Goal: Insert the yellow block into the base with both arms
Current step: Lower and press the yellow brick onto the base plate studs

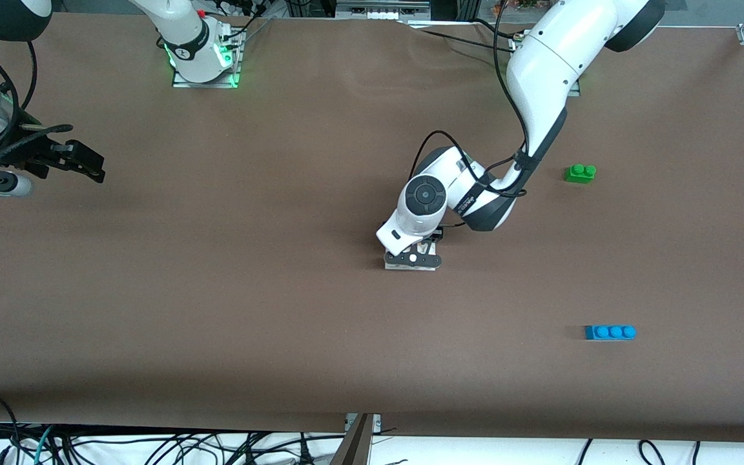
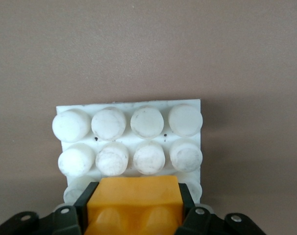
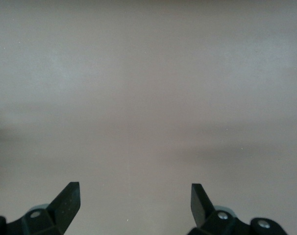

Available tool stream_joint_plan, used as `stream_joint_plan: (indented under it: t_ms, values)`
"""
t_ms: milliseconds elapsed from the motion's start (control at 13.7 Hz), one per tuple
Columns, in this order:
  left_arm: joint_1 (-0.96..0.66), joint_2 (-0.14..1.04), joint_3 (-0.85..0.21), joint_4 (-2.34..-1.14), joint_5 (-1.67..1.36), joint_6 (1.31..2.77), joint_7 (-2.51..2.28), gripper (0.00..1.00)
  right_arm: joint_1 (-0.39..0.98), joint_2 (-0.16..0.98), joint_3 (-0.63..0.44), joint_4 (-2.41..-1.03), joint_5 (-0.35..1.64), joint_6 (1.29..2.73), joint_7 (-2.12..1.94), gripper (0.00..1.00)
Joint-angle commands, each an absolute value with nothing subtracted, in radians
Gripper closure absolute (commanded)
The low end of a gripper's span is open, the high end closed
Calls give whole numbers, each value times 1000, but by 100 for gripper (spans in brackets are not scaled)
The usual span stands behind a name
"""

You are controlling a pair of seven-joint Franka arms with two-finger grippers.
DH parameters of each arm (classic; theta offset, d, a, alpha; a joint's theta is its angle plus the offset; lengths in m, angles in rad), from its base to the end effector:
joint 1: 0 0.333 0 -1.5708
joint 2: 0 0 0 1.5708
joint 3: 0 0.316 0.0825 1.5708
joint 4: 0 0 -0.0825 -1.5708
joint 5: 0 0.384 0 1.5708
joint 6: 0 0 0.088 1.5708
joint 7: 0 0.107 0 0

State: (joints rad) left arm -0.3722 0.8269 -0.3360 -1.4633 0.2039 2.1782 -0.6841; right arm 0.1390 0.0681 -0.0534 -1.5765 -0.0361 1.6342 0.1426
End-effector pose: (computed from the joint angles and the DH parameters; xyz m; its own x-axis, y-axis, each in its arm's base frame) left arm 0.5715 -0.4249 0.2022 0.9933 -0.0540 -0.1021 -0.0514 -0.9983 0.0279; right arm 0.5778 0.0469 0.5888 0.9985 -0.0545 -0.0046 -0.0543 -0.9977 0.0407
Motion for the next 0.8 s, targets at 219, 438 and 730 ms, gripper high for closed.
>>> stream_joint_plan:
  t_ms: [219, 438, 730]
  values:
    - [-385, 833, -324, -1459, 268, 2184, -709, 74, 130, 72, -48, -1557, -38, 1617, 129, 0]
    - [-387, 836, -324, -1457, 270, 2190, -727, 74, 130, 72, -48, -1559, -38, 1617, 129, 0]
    - [-385, 848, -324, -1460, 268, 2207, -730, 74, 130, 72, -48, -1557, -38, 1617, 129, 0]
